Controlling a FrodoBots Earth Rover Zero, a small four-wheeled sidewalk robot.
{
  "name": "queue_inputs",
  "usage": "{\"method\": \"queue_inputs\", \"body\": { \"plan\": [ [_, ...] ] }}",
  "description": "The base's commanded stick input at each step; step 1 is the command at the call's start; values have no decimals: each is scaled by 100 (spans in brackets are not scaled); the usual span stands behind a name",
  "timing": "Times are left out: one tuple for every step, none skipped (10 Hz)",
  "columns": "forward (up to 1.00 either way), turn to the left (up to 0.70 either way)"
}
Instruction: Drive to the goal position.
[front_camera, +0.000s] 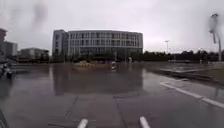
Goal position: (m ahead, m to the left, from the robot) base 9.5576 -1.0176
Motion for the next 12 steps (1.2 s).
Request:
{"method": "queue_inputs", "body": {
  "plan": [
    [100, 0],
    [100, 0],
    [100, 0],
    [100, 0],
    [100, 0],
    [100, 0],
    [100, 0],
    [100, 0],
    [100, 0],
    [100, 0],
    [100, 0],
    [100, 0]
  ]
}}
